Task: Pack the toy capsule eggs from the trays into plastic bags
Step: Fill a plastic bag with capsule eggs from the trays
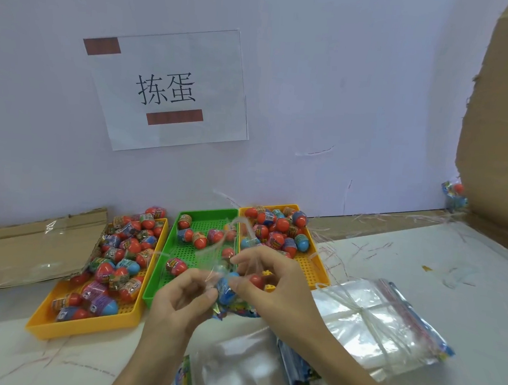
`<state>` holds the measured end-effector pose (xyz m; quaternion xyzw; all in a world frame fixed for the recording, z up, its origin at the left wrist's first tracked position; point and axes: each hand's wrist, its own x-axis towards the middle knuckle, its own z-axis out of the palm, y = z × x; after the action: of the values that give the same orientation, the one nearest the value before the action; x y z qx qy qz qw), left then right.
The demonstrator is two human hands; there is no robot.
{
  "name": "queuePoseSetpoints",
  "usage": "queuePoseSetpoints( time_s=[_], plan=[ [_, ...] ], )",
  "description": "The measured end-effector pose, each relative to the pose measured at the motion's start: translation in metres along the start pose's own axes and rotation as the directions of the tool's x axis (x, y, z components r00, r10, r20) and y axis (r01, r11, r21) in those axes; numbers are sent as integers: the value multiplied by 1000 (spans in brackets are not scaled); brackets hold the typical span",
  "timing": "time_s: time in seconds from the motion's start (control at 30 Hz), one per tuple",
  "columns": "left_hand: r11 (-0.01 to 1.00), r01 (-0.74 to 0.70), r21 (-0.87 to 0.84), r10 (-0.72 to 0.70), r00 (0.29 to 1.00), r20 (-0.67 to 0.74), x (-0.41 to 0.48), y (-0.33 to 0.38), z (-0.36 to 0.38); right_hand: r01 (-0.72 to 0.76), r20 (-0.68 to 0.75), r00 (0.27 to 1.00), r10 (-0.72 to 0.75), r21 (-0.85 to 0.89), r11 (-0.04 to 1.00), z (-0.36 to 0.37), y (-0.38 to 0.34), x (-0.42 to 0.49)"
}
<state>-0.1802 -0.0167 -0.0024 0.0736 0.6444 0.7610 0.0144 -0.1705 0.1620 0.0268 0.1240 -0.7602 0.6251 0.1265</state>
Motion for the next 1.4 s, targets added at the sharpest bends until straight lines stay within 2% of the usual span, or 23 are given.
queuePoseSetpoints(
  time_s=[0.2, 0.37, 0.43, 0.53, 0.63, 0.73, 0.87, 1.0, 1.13, 1.2, 1.27, 1.4],
  plan=[
    [997, -47, 66, 50, 998, -44, -1, -1, 7, 15, 5, 1000, -15, 38, 999, 3, -3, -3],
    [999, -31, -36, 35, 994, 102, -4, 4, 11, 25, -20, 1000, -24, 56, 998, 1, -4, -1],
    [999, -42, 7, 41, 991, 129, -4, 3, 12, 36, -16, 999, -36, 49, 998, 0, -4, -1],
    [991, -91, 95, 82, 992, 93, -5, 1, 13, 47, -14, 999, -46, 41, 998, 0, -3, -1],
    [983, -143, 116, 139, 989, 49, -4, 2, 12, -13, 30, 999, 9, 120, 993, 2, -2, -2],
    [982, -136, 134, 143, 989, -41, -3, 1, 11, -53, 69, 997, 42, 154, 987, 3, -2, -2],
    [981, -126, 145, 140, 986, -89, -2, 0, 10, -9, -23, 1000, 11, 87, 996, 1, 1, 1],
    [979, -143, 148, 158, 982, -99, -3, -1, 11, -32, -66, 997, 38, 99, 995, -1, 4, 3],
    [995, -65, 76, 73, 992, -105, -3, -2, 10, -29, -126, 991, 48, 153, 988, -2, 4, 4],
    [1000, 4, 28, -2, 998, -58, -3, 0, 11, -16, -172, 984, 50, 194, 981, -3, 2, 4],
    [1000, 19, 24, -19, 1000, -17, -3, 0, 15, -17, -198, 978, 64, 233, 972, -7, 0, 6],
    [1000, 18, -5, -18, 996, -87, 0, -2, 16, -62, -179, 975, 131, 348, 936, -15, -5, 9]
  ],
)
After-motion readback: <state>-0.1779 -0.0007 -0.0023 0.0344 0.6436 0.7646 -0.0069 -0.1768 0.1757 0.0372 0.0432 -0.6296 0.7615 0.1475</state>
